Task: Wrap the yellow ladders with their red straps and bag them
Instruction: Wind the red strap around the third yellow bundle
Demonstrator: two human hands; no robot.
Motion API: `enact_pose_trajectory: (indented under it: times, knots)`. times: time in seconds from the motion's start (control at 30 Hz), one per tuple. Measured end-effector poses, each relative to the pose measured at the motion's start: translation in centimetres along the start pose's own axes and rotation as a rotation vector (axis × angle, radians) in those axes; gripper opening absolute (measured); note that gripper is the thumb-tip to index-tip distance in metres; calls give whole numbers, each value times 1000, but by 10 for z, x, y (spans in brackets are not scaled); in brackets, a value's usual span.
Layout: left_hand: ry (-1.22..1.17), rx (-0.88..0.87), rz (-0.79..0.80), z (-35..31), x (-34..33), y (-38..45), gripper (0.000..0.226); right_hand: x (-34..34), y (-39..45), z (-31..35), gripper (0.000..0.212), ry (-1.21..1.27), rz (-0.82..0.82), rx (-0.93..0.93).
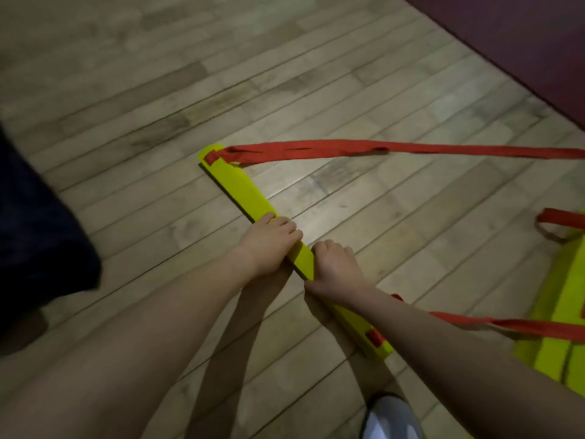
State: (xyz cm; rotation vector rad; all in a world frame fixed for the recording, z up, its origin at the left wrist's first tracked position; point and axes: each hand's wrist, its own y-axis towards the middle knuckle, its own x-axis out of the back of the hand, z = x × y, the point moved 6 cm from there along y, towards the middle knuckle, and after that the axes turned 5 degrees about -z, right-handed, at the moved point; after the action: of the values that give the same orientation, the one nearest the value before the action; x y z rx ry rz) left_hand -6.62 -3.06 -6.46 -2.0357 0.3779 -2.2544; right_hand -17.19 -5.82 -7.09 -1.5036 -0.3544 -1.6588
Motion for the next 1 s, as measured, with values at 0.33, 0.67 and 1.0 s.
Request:
enact_pose_trajectory:
  times: [0.33,0.67,1.0]
  knots:
    - [-106,171,-75,40,-27,-106,36,-20,3,81,57,-149,40,83]
    - [-62,214,-2,60,-1,-138,43,18,-1,111,47,20,-129,284]
    - [-118,471,19,94,41,-200,47,54,3,164,59,173,-347,379]
